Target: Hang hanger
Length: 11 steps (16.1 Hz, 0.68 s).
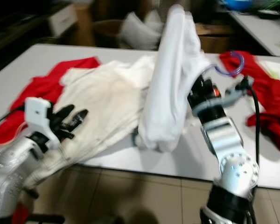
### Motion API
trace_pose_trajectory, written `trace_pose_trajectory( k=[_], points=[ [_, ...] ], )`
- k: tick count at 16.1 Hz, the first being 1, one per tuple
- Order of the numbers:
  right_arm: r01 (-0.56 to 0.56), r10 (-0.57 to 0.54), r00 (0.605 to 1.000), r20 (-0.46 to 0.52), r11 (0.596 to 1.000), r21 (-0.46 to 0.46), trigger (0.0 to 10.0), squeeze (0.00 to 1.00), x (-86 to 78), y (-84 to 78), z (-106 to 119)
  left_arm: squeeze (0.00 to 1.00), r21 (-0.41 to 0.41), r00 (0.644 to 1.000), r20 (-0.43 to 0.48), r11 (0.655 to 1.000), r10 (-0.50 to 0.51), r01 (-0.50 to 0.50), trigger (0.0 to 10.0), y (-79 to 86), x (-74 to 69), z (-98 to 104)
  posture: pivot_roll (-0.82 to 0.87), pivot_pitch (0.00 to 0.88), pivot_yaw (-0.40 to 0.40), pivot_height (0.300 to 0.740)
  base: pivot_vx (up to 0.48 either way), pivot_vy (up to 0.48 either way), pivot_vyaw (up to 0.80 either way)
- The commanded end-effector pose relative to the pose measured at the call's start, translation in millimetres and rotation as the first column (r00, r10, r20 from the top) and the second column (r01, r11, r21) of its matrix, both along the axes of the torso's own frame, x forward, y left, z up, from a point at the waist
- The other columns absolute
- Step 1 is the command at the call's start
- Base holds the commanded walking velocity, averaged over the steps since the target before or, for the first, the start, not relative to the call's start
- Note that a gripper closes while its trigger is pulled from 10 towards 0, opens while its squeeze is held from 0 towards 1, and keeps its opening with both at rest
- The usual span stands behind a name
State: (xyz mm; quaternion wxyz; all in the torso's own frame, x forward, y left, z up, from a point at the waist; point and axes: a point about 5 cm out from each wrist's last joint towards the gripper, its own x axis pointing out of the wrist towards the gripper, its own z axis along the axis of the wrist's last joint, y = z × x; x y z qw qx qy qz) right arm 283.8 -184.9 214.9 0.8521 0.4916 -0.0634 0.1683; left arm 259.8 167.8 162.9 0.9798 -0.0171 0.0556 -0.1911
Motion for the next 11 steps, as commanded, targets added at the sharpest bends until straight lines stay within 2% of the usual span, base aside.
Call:
trace_pose_trajectory(
  k=[1,3,5,11],
  points=[
    [-0.008,0.008,1.000,0.004,1.000,-0.028,10.0,0.00,0.5,3.7,4.1,0.00,0.023,0.999,0.028,0.999,0.022,-0.023,10.0,0.3,2.1,5.0,0.07,0.000,0.035,0.740,0.000,0.000,0.78],
    [0.038,-0.042,0.998,-0.048,0.996,-0.075,10.0,0.00,1.7,-1.4,0.6,0.00,0.009,0.999,0.030,0.999,0.045,-0.045,10.0,-1.1,2.4,3.5,0.06,0.000,0.040,0.740,0.000,-0.313,0.00],
    [0.042,-0.049,0.997,-0.054,0.991,-0.123,10.0,0.00,1.7,-2.3,-0.5,0.00,0.013,0.998,0.038,0.999,0.049,-0.050,10.0,-3.2,2.9,1.7,0.06,0.000,0.038,0.740,0.000,-0.354,0.00],
    [0.042,-0.049,0.997,-0.053,0.990,-0.135,10.0,0.00,6.6,-5.8,0.7,0.00,0.023,0.998,0.046,0.998,0.052,-0.053,10.0,-8.4,3.0,0.7,0.07,0.000,0.028,0.740,0.000,-0.376,0.00]
  ],
)
